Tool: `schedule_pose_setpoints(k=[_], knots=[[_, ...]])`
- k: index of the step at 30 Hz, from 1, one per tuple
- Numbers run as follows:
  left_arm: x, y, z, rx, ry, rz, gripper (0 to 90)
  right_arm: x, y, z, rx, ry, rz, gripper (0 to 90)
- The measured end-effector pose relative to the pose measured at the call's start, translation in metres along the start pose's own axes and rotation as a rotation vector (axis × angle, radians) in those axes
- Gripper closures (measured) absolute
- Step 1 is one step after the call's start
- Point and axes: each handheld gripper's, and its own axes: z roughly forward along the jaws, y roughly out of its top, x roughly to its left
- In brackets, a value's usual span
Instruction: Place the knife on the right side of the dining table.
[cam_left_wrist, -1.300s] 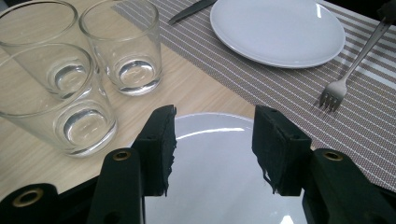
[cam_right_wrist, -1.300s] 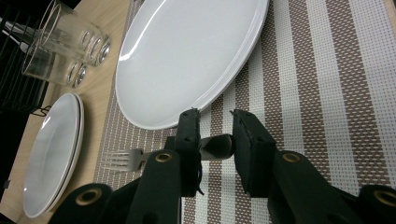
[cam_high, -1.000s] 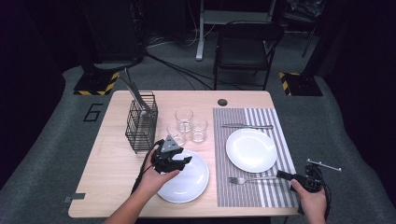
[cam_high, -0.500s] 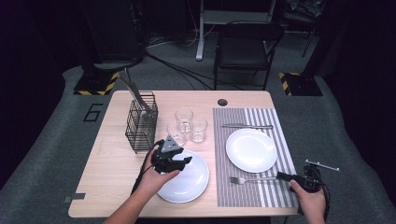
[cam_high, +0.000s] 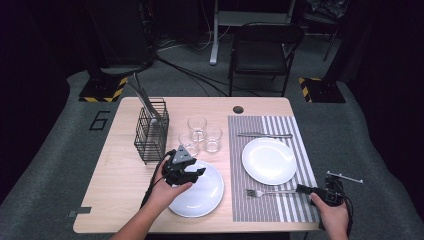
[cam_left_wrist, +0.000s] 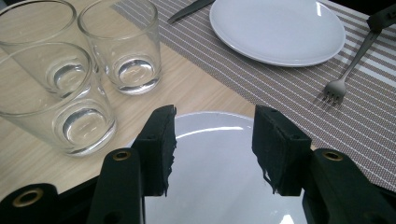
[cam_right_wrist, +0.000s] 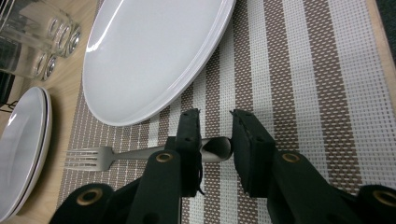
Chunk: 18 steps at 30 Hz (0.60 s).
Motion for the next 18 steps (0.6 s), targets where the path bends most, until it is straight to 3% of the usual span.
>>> schedule_pose_setpoints(k=[18], knots=[[0.0006, -0.0003, 0.0001, 0.001, 0.002, -0.001, 49.1, 0.0005, 0.0006, -0.0022, -0.009, -0.010, 0.002, 72.5]])
